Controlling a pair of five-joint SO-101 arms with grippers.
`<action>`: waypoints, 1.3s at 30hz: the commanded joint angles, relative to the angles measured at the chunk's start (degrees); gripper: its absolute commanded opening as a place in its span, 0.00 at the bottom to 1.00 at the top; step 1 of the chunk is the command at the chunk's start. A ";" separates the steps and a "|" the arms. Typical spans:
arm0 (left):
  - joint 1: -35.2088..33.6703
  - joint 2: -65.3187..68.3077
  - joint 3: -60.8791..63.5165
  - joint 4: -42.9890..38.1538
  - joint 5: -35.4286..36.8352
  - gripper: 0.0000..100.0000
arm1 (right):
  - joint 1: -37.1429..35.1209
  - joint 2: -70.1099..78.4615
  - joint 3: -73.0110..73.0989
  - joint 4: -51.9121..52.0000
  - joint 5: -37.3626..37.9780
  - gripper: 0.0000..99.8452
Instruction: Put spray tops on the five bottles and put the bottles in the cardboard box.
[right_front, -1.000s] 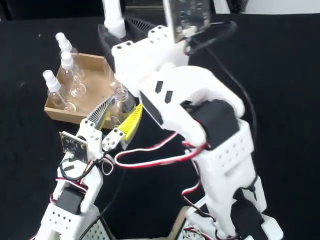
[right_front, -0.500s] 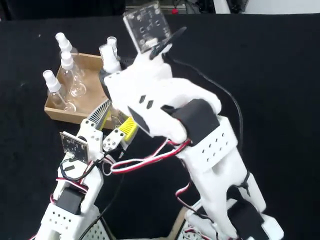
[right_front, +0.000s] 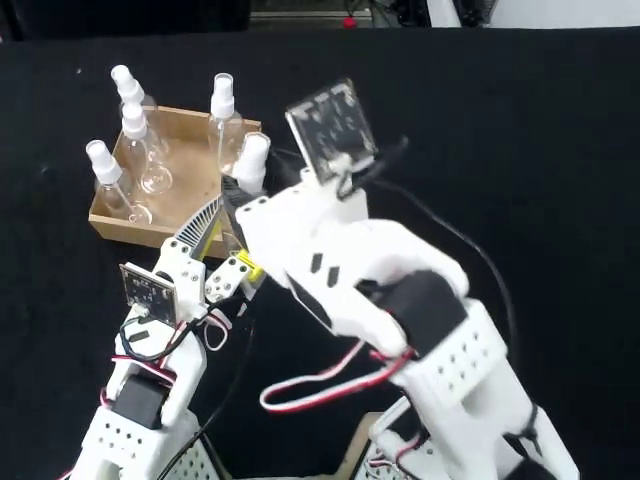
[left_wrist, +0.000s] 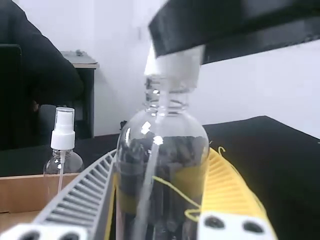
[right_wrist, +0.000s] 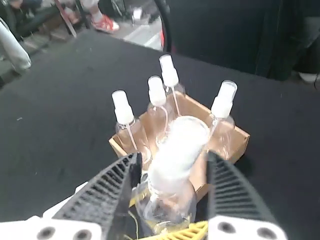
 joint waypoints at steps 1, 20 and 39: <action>-0.13 -0.53 1.36 -1.05 0.09 0.16 | -0.79 -4.26 0.31 -2.37 -0.09 0.24; -0.13 -0.53 1.36 -1.05 0.00 0.16 | 10.37 5.58 -8.66 -10.37 2.20 0.02; -0.13 -0.53 1.36 -1.05 0.00 0.16 | 2.55 7.34 -13.14 3.87 2.20 0.02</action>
